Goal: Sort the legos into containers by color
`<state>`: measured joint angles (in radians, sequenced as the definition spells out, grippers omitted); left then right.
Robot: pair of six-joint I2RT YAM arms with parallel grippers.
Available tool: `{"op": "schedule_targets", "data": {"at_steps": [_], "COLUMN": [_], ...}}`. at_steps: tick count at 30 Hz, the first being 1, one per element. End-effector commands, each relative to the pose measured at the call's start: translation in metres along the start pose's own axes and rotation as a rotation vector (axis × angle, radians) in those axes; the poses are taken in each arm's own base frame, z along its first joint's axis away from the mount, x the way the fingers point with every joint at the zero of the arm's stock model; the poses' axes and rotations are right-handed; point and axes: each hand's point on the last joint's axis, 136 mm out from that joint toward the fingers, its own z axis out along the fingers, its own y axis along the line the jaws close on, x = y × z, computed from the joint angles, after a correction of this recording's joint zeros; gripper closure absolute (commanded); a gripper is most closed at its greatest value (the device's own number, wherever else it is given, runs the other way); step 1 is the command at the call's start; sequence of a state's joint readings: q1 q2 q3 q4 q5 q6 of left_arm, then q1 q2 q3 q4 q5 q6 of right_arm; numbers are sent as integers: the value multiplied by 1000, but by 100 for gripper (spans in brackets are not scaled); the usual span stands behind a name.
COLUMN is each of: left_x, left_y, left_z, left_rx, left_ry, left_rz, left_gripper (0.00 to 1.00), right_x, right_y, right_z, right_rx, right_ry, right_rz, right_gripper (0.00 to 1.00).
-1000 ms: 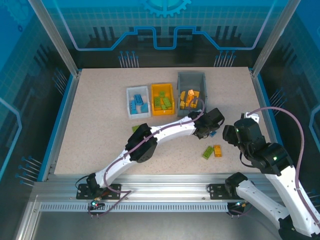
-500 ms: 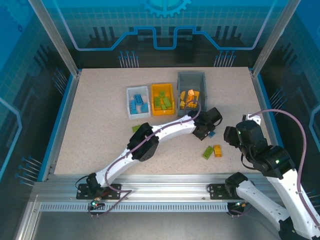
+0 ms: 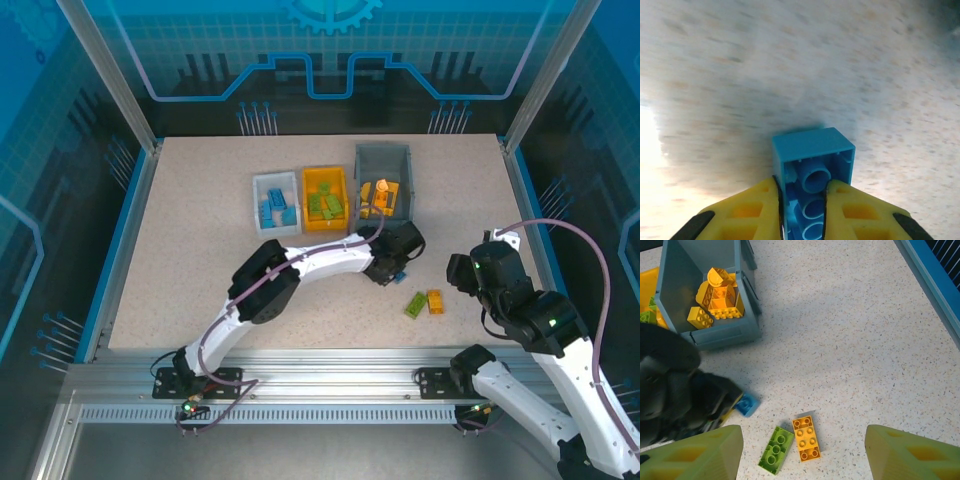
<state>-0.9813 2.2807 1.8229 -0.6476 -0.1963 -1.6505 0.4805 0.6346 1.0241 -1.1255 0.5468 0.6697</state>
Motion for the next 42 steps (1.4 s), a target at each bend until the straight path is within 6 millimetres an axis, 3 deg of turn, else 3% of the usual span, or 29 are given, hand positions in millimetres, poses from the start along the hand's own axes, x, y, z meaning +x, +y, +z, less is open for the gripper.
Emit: {"op": "schedule_targets", "data": {"at_steps": [1, 8, 13, 17, 21, 25, 30, 34, 38, 42], "left_x": [-26, -64, -95, -129, -180, -238, -297, -327, -342, -344], "left_y": [41, 104, 132, 139, 126, 112, 97, 86, 83, 87], "left_z": [-18, -49, -74, -109, -152, -176, -175, -154, -129, -109], "left_rx": [-76, -97, -81, -56, 6, 11, 1, -63, -121, -159], "left_ry": [-70, -107, -106, -143, -207, -264, -304, -313, -309, -280], "left_rz": [7, 14, 52, 91, 154, 204, 230, 293, 340, 341], "left_gripper": [84, 84, 83, 82, 81, 80, 80, 79, 79, 76], "right_x": [1, 6, 14, 19, 27, 31, 31, 30, 31, 35], "right_y": [0, 19, 66, 111, 148, 190, 235, 255, 258, 250], "right_z": [3, 12, 19, 15, 14, 10, 12, 18, 20, 24], "right_rx": [2, -72, -286, -503, -585, -618, -625, -603, -595, -566], "right_ry": [1, 40, 100, 136, 160, 136, 75, 74, 77, 85], "right_rz": [2, -18, -88, -160, -269, -363, -383, -393, -401, -405], "right_gripper": [33, 33, 34, 35, 35, 35, 35, 36, 36, 36]}}
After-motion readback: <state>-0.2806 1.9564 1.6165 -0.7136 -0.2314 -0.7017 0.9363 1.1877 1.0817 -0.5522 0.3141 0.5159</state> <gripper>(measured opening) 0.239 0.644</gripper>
